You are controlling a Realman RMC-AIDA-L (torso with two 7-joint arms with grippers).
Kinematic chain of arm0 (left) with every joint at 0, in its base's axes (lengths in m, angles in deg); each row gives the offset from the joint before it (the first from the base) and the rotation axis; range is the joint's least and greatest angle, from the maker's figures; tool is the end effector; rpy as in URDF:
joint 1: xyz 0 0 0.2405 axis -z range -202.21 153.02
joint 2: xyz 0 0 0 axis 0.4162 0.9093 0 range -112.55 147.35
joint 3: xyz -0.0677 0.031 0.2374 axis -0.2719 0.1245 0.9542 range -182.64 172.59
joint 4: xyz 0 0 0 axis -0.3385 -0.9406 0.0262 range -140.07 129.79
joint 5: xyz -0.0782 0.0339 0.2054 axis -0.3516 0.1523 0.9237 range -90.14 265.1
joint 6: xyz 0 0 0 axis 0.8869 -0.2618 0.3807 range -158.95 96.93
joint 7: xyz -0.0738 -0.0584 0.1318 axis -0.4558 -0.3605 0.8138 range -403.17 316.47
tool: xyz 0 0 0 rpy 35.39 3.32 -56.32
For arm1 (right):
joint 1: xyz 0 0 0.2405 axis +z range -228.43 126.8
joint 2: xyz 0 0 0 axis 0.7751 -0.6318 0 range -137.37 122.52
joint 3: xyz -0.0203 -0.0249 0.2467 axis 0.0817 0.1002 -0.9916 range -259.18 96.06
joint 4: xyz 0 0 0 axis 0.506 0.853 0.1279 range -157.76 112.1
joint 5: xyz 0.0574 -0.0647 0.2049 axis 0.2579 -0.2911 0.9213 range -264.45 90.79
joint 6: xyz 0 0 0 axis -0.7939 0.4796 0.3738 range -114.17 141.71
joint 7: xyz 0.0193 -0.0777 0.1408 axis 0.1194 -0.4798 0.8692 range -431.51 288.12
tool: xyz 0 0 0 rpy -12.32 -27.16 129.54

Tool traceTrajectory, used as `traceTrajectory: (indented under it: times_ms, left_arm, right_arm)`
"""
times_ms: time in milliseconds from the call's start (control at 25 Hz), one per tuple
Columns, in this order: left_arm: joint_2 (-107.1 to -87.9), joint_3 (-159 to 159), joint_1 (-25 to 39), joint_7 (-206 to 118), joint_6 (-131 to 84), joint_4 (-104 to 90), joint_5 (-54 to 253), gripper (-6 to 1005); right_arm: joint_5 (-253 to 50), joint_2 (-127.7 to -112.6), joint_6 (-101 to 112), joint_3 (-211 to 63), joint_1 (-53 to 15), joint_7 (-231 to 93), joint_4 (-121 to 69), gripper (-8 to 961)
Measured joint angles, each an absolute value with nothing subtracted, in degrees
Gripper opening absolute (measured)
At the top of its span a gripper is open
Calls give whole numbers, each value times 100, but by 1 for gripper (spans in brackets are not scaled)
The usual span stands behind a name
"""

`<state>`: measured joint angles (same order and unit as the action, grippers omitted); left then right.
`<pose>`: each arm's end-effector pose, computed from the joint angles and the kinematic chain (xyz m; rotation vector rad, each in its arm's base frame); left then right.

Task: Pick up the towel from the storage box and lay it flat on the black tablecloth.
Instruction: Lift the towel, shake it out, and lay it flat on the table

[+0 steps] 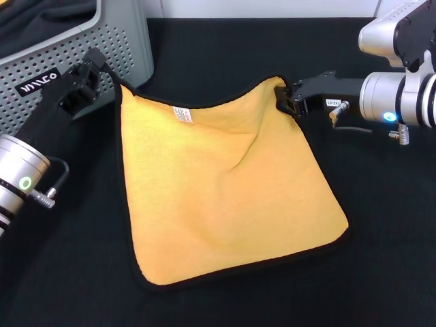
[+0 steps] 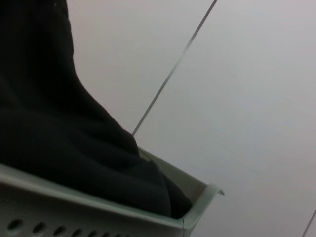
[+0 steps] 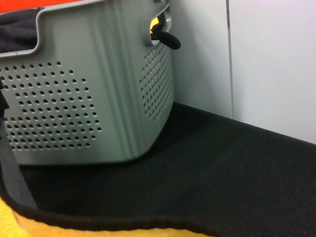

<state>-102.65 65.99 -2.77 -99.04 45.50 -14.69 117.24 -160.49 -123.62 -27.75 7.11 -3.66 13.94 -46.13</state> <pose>-0.3083 0.3321 -0.0152 -1.7119 -0.9540 -1.2584 0.1856 0.4442 -0.0925 -2.5226 0.6838 0.4269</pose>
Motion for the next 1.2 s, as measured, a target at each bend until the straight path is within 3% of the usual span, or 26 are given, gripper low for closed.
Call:
traceTrajectory:
  times_ms: [960,1200]
  left_arm:
    - [-10317,6608,15,-9625,4107,-1229,11561,30]
    - [-10294,6607,-15,-9579,3945,-1248,11345,46]
  right_arm:
    - [-15943,-12362,-2531,856,-299,1234,-4665,74]
    - [-15935,-12362,-2390,838,-572,1071,-5103,76]
